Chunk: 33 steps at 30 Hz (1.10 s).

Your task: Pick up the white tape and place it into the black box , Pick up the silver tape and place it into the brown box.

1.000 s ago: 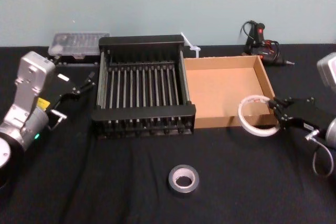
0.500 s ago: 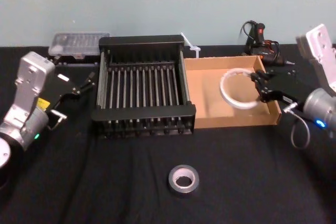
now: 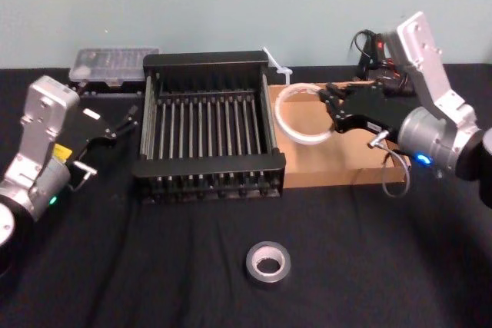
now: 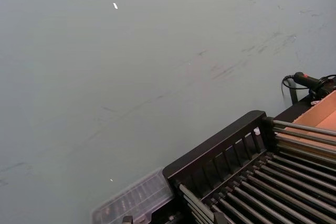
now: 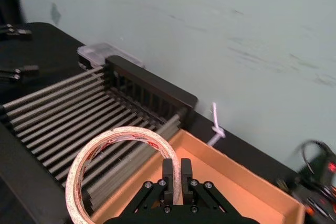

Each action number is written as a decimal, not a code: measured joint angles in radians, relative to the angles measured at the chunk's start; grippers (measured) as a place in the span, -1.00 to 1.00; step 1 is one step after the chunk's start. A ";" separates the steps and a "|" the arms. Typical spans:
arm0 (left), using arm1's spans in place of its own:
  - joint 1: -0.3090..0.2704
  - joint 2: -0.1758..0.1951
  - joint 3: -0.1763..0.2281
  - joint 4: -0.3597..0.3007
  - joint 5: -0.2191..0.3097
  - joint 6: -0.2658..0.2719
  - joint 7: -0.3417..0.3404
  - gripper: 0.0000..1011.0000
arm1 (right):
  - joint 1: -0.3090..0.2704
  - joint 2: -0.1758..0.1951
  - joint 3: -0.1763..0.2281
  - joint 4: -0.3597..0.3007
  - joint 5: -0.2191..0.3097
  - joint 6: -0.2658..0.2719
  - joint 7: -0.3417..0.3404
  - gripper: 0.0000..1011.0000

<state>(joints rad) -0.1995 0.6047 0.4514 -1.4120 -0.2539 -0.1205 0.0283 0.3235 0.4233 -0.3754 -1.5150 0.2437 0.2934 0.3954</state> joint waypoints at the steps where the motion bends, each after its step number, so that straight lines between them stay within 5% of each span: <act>1: 0.000 0.000 0.000 0.000 0.000 0.000 0.000 0.98 | 0.000 0.000 0.000 0.000 0.000 0.000 0.000 -0.82; 18: 0.000 0.000 0.000 0.000 0.000 0.000 0.000 0.98 | 0.113 -0.081 -0.091 0.099 -0.018 -0.017 0.044 -0.82; 33: 0.000 0.000 0.000 0.000 0.000 0.000 0.000 0.98 | 0.183 -0.139 -0.133 0.209 -0.027 -0.024 0.053 -0.82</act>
<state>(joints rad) -0.1995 0.6047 0.4514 -1.4120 -0.2539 -0.1206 0.0283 0.5061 0.2846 -0.5083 -1.3062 0.2166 0.2689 0.4488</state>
